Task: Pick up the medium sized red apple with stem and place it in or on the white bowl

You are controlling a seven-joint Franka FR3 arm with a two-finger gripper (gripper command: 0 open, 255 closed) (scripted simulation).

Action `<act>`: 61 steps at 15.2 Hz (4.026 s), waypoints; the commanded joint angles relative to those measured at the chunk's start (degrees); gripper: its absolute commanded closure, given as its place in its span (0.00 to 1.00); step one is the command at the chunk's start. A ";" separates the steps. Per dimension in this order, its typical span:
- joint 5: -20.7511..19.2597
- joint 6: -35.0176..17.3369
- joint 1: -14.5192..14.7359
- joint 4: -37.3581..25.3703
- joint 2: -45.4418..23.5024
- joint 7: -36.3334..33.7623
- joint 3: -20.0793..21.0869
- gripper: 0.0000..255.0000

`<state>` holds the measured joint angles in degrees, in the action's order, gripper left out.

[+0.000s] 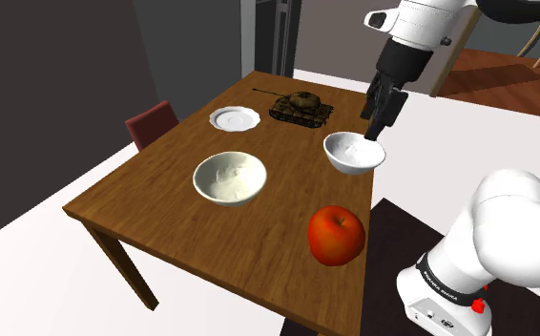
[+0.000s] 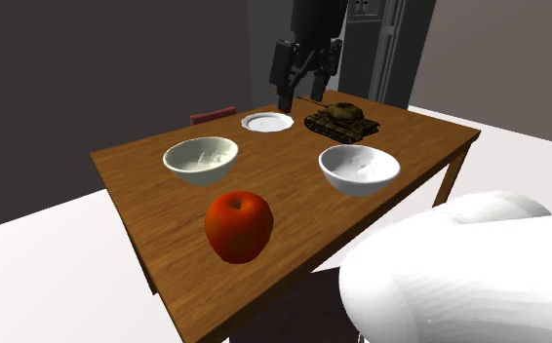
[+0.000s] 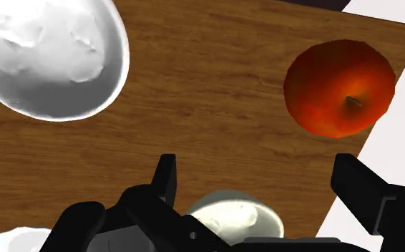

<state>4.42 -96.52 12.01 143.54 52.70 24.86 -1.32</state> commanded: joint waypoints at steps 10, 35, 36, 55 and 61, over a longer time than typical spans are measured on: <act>7.53 -14.84 21.35 21.53 15.77 32.74 -6.88 0.00; 9.35 -22.62 23.92 27.09 14.18 34.46 -6.11 1.00; 9.35 -22.63 23.92 27.09 14.17 34.46 -6.11 1.00; 8.78 -10.01 24.50 11.96 12.20 30.53 -5.25 1.00; 8.70 -6.51 24.82 6.74 10.66 29.44 -5.11 1.00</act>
<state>13.15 -103.76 36.81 151.00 63.30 54.51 -6.47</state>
